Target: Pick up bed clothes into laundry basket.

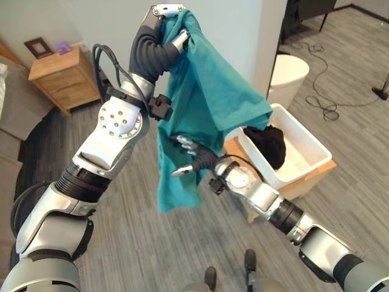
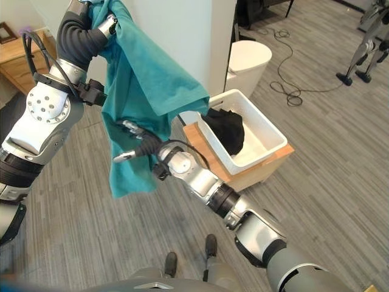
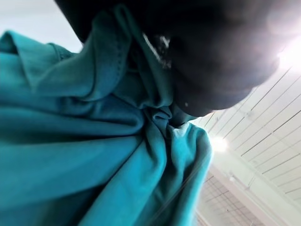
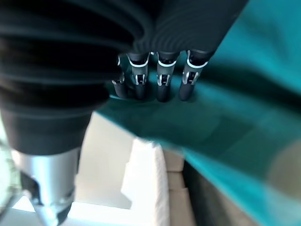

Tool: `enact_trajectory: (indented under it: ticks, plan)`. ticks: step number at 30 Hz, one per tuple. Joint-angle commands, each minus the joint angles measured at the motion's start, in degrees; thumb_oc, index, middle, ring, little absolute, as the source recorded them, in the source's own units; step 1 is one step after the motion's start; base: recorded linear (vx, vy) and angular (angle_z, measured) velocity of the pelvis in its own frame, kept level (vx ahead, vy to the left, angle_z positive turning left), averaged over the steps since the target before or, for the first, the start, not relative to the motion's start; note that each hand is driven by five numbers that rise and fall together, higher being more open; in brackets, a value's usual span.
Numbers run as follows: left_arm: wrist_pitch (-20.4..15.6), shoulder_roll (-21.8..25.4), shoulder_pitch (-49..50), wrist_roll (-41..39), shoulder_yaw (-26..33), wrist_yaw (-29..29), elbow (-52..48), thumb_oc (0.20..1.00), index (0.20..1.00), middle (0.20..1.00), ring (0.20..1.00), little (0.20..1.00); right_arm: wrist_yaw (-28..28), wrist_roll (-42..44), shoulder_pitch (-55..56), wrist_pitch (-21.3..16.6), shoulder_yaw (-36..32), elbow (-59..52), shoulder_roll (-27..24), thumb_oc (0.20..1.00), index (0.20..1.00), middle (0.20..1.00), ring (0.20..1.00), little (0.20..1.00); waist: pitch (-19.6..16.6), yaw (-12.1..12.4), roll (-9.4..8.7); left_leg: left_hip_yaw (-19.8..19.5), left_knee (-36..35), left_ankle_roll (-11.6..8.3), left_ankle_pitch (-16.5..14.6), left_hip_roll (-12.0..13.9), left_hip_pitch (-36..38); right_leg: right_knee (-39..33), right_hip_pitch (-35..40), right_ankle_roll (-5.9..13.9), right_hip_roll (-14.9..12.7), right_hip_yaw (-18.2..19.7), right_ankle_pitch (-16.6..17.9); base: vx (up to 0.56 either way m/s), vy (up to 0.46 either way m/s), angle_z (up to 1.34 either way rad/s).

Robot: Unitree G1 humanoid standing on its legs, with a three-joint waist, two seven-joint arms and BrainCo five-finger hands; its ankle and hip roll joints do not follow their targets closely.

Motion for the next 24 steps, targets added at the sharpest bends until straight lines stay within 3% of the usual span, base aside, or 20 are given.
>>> enact_trajectory:
  ticks: [1,8,13,15,16,17,19,20,24]
  plan:
    - [-3.2,-0.1,-6.3,-3.7,-1.3,0.9,2.3,0.200,0.200,0.200,0.200,0.200,-0.6,1.4,-1.5,-1.1,-0.9,0.5,2.1,1.000,1.000,1.000,1.000,1.000,-0.9,0.3,-0.67,5.0,-2.2,-0.47,3.2,0.3,-1.5,0.8,6.4,4.65,-3.1,-1.3,-7.8,0.00,0.000,0.00]
    - [-3.0,-0.7,-5.8,-2.3,-0.6,0.9,1.2,0.200,0.200,0.200,0.200,0.200,0.6,0.1,-1.2,-1.2,-0.6,-0.9,1.3,1.000,1.000,1.000,1.000,1.000,-0.6,0.3,-0.78,5.0,-2.2,-0.26,3.1,0.2,-1.4,0.8,6.6,4.71,-3.1,-1.4,-7.9,0.00,0.000,0.00]
    - [-2.7,0.0,-6.2,-0.2,-0.1,0.8,2.2,0.200,0.200,0.200,0.200,0.200,3.4,1.0,1.3,-1.3,-1.4,-5.7,-2.5,1.000,1.000,1.000,1.000,1.000,-0.4,-0.5,-0.88,5.3,-2.2,-0.20,3.1,0.1,-1.4,0.8,6.7,4.80,-3.4,-1.4,-7.9,0.00,0.000,0.00]
    - [-2.1,0.9,-5.4,-1.4,0.6,-0.5,3.5,0.200,0.200,0.200,0.200,0.200,7.9,6.4,6.3,-0.6,-2.7,-11.6,-8.0,1.000,1.000,1.000,1.000,1.000,-0.2,-1.5,-1.24,5.5,-2.2,-0.14,3.0,0.0,-1.3,0.8,6.6,4.95,-3.5,-1.3,-7.7,0.00,0.000,0.00]
    - [-2.2,0.8,-5.4,-1.4,0.6,-0.6,3.6,0.200,0.200,0.200,0.200,0.200,8.0,6.4,6.5,-0.4,-2.8,-11.9,-8.2,1.000,1.000,1.000,1.000,1.000,-0.2,-1.4,-1.16,5.5,-2.2,-0.14,3.0,0.0,-1.2,0.8,6.7,4.95,-3.5,-1.3,-7.8,0.01,0.033,0.00]
    - [-1.8,1.4,-5.2,-2.3,1.0,-1.1,5.2,0.200,0.200,0.200,0.200,0.200,9.3,6.4,9.8,-0.2,-5.0,-16.8,-13.7,1.000,1.000,1.000,1.000,1.000,-0.2,-2.2,-1.32,5.8,-2.2,-0.11,2.9,0.1,-1.1,0.8,6.6,5.10,-3.6,-1.4,-7.6,0.00,0.000,0.00]
    - [-1.8,1.6,-4.8,-2.8,1.3,-1.5,6.0,0.200,0.200,0.200,0.200,0.200,10.0,7.2,12.4,-0.2,-7.4,-19.1,-17.1,1.000,1.000,1.000,1.000,1.000,-0.1,-2.6,-1.47,5.9,-2.2,-0.09,2.8,0.1,-1.0,0.8,6.5,5.21,-3.6,-1.3,-7.5,0.00,0.000,0.00]
    - [-1.8,1.6,-3.6,-3.8,2.4,-2.1,6.0,0.200,0.200,0.200,0.200,0.200,10.7,9.4,17.5,-0.4,-11.5,-21.9,-21.4,1.000,1.000,1.000,1.000,1.000,-0.1,-3.3,-1.72,6.1,-2.2,-0.06,2.8,0.1,-1.0,0.8,6.3,5.36,-3.6,-1.1,-7.4,0.00,0.009,-0.04]
    - [-1.5,1.5,-1.6,-3.7,3.2,-2.9,6.0,0.200,0.200,0.200,0.200,0.200,11.3,11.2,25.1,-1.2,-19.0,-22.8,-26.1,1.000,1.000,1.000,1.000,1.000,-0.3,-4.1,-2.14,6.4,-2.2,-0.06,2.7,0.1,-1.0,0.8,6.3,5.55,-3.7,-1.0,-7.4,0.01,0.012,-0.14]
